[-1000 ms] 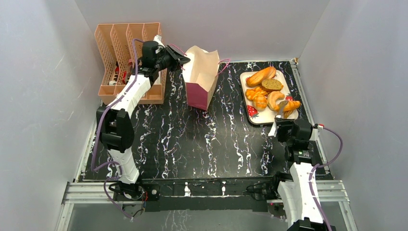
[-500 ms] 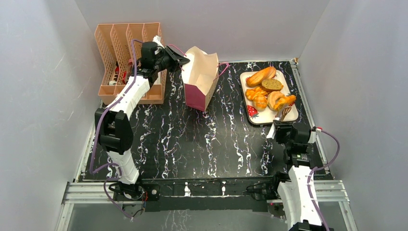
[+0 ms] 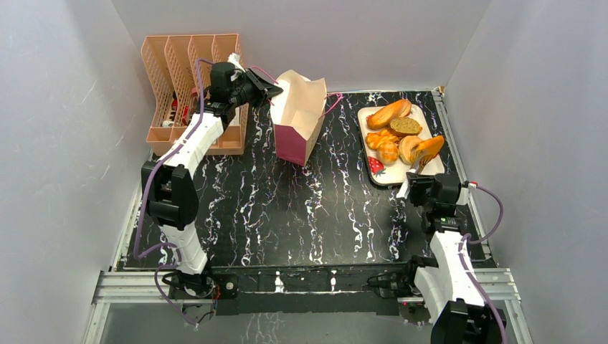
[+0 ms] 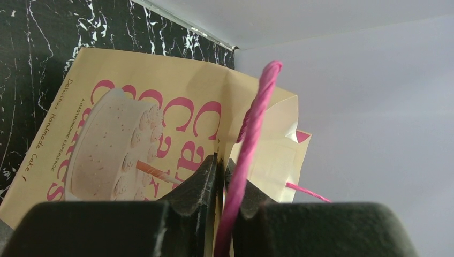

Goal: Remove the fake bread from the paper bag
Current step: Place the paper bag at the center of the board.

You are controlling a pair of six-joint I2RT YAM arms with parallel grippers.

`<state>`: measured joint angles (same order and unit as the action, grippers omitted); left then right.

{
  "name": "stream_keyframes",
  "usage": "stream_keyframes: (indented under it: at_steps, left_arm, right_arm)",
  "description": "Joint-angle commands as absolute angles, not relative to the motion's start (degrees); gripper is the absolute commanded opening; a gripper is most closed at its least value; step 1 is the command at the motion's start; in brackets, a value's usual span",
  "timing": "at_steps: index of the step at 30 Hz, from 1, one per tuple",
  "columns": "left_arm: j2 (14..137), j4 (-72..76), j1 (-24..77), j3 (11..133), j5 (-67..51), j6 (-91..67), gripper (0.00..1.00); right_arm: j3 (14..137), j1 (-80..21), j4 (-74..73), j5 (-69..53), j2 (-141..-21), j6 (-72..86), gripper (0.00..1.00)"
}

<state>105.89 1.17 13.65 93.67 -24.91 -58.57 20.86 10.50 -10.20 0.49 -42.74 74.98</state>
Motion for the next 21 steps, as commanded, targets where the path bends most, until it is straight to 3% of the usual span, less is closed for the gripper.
stream_keyframes:
  at_steps: [1, 21]
  left_arm:
    - [103.7, 0.5, 13.4, 95.9, -25.8, -58.4, 0.08]
    - [103.4, 0.7, 13.4, 95.6, -25.2, -58.8, 0.08]
  right_arm:
    - [25.8, 10.5, -6.1, 3.4, -45.0, 74.2, 0.23]
    - [29.6, 10.5, -7.9, 1.7, -42.3, 71.9, 0.25]
